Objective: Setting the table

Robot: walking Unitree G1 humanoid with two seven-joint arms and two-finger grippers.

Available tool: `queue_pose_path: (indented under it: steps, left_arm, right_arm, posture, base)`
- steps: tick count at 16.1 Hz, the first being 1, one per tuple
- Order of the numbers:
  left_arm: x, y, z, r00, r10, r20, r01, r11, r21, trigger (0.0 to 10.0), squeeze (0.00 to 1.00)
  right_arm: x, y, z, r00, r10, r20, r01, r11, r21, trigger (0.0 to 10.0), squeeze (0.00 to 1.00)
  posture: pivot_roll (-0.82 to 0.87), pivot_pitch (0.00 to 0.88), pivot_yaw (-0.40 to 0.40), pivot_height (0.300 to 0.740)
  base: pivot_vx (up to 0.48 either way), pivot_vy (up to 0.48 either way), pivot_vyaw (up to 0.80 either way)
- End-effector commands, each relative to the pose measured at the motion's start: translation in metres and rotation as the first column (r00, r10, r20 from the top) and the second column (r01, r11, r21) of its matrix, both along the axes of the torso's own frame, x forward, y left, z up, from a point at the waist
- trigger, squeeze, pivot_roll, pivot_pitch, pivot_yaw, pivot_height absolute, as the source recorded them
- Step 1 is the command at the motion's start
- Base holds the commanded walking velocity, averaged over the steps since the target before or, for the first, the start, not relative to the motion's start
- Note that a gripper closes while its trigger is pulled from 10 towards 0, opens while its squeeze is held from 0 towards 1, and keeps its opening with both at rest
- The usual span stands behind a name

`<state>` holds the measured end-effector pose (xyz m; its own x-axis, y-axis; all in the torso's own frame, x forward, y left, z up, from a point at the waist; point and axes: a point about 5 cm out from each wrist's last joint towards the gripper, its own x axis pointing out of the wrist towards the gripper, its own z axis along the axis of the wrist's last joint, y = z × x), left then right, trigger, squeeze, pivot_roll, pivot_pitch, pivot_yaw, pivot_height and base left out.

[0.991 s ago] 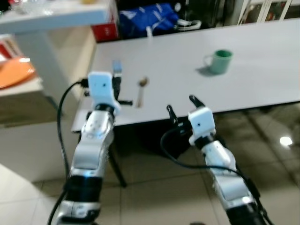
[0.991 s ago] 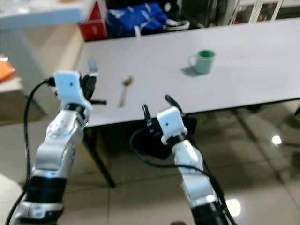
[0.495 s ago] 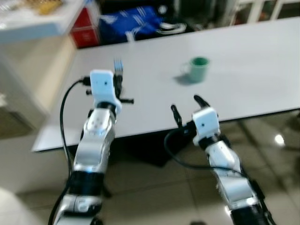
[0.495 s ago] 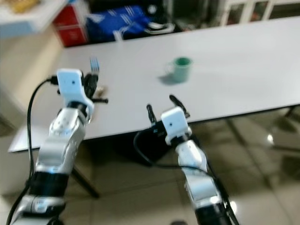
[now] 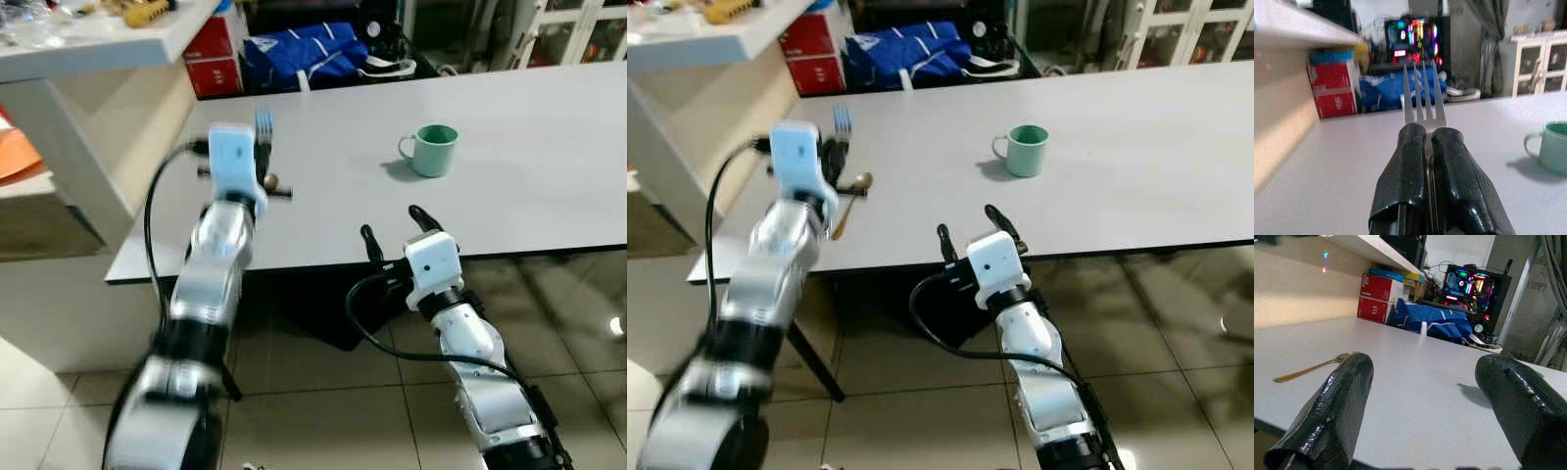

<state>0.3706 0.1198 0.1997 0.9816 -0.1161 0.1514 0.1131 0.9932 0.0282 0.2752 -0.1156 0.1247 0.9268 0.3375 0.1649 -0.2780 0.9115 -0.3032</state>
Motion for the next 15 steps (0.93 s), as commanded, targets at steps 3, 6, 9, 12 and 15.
queue_pose_path:
  steps: [3, 6, 9, 12, 15]
  left_arm:
    - [0.015, 0.006, 0.010, 1.000, 0.002, 0.020, -0.002, 1.000, 0.013, 0.0, 0.00]
    - [0.023, -0.003, 0.011, 0.999, -0.031, 0.014, 0.031, 0.999, 0.024, 0.0, 0.00]
    - [0.024, -0.014, 0.006, 0.998, -0.059, 0.003, 0.059, 0.998, 0.022, 0.0, 0.00]
    - [0.027, -0.017, 0.006, 0.998, -0.062, 0.001, 0.062, 0.998, 0.013, 0.0, 0.00]
    - [0.029, -0.015, 0.009, 0.999, -0.050, 0.013, 0.050, 0.999, -0.004, 0.0, 0.00]
  right_arm:
    - [-0.003, 0.000, 0.002, 1.000, -0.005, 0.004, 0.005, 1.000, -0.002, 10.0, 0.00]
    - [-0.004, -0.001, 0.004, 1.000, -0.021, 0.008, 0.021, 1.000, 0.003, 10.0, 0.00]
    - [-0.004, 0.000, 0.005, 1.000, -0.021, 0.009, 0.021, 1.000, 0.006, 10.0, 0.00]
    - [-0.004, 0.001, 0.005, 1.000, -0.013, 0.007, 0.013, 1.000, 0.001, 10.0, 0.00]
    - [-0.003, 0.003, 0.005, 1.000, -0.008, 0.005, 0.008, 1.000, 0.001, 10.0, 0.00]
  posture:
    - [-0.21, 0.000, 0.145, 0.740]
    - [-0.22, 0.000, 0.155, 0.740]
    - [-0.22, 0.000, 0.149, 0.740]
    - [-0.21, 0.000, 0.143, 0.740]
    - [-0.20, 0.000, 0.142, 0.740]
  base:
    - [0.157, 0.000, 0.00]
    - [0.480, 0.000, 0.00]
    - [0.480, 0.000, 0.00]
    - [0.480, 0.000, 0.00]
    - [0.160, 0.000, 0.00]
